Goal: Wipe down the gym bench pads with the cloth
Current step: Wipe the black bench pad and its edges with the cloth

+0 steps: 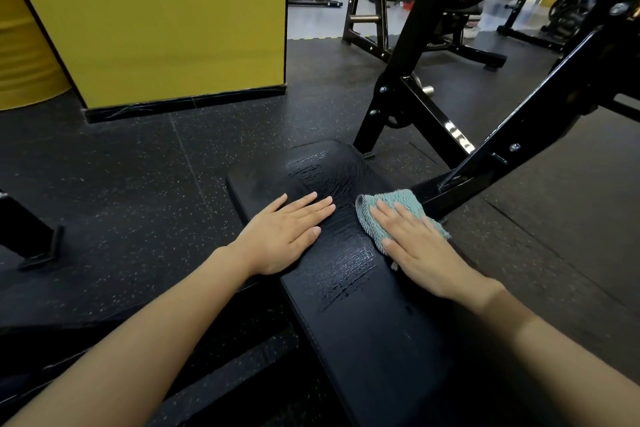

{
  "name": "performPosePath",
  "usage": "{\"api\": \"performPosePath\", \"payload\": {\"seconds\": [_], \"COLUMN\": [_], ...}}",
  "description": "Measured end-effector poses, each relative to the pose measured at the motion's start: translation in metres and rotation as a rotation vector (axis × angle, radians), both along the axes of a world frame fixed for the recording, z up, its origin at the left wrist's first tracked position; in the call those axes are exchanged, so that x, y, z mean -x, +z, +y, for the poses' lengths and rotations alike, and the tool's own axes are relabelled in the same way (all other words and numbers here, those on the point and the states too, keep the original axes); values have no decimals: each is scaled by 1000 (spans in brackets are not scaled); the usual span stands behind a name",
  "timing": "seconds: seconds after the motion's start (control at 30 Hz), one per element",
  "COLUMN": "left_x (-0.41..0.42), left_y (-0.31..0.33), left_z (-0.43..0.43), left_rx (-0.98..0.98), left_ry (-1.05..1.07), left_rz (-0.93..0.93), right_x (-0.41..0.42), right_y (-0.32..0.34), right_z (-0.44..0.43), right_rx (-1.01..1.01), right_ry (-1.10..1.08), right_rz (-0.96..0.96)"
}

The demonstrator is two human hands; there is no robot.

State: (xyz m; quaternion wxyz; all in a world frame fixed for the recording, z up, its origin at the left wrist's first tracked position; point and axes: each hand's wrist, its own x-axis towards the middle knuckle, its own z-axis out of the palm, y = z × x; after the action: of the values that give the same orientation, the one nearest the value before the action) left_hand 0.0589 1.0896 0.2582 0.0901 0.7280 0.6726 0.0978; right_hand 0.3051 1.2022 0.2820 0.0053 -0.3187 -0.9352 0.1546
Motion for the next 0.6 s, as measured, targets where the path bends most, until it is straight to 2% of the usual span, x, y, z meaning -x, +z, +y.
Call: {"api": "performPosePath", "payload": {"seconds": [0.23,0.6], "left_x": [-1,-1], "left_y": [-2,-4], "left_z": [0,2], "left_rx": [-21,-35], "left_ry": [14,26], "left_rz": [-11,-13], "right_x": [-39,6], "right_y": [0,-7], "right_z": [-41,1], "right_rx": [-50,-94], "right_ry": [12,-90], "right_rz": [-110,-14]}}
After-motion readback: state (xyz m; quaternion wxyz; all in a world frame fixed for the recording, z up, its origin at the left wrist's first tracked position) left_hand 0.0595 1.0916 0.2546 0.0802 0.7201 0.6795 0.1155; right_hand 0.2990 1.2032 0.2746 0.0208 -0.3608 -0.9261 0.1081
